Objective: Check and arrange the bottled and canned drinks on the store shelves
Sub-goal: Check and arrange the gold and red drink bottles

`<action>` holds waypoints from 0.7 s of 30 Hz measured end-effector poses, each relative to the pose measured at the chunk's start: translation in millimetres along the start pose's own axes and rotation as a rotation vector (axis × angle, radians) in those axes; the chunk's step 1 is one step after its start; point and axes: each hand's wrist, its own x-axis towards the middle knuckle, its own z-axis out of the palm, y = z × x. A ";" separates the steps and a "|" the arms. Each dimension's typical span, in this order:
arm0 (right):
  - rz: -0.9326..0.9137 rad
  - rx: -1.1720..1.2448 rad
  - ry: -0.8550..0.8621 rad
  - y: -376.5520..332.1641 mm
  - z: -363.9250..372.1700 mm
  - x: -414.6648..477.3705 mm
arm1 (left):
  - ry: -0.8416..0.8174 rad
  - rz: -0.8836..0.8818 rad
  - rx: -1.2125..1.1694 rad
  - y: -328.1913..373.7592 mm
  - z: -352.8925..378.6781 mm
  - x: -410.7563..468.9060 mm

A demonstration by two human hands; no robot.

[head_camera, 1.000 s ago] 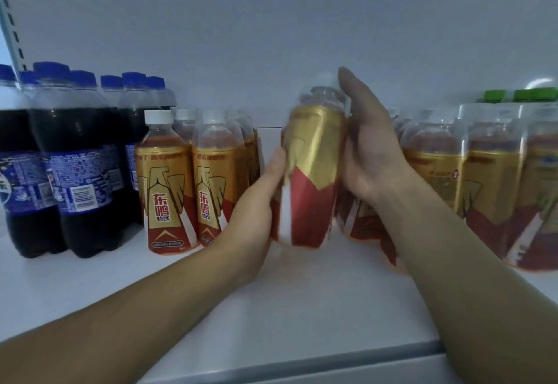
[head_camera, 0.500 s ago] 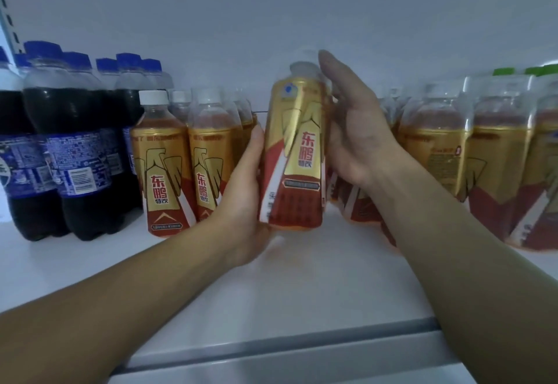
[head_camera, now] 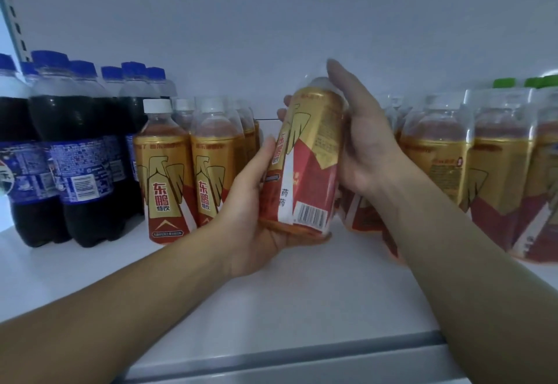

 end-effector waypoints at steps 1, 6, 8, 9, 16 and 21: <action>0.005 -0.003 0.018 -0.3 -0.4 -0.4 | -0.024 -0.026 -0.006 0.5 0.5 -0.4; -0.171 -0.120 0.180 8.4 4.5 9.6 | 0.040 0.154 0.200 -4.7 2.1 5.6; -0.201 -0.143 0.195 10.6 4.9 10.2 | 0.050 0.163 0.165 -4.8 -0.2 7.0; -0.162 -0.123 0.168 9.6 4.6 9.1 | 0.045 0.139 0.110 -3.7 -1.9 6.5; -0.049 -0.028 0.064 1.7 9.3 -5.0 | -0.042 0.020 -0.012 -1.0 -0.4 2.4; -0.306 -0.271 0.236 7.6 7.7 0.0 | 0.038 0.183 0.158 -0.4 1.4 2.3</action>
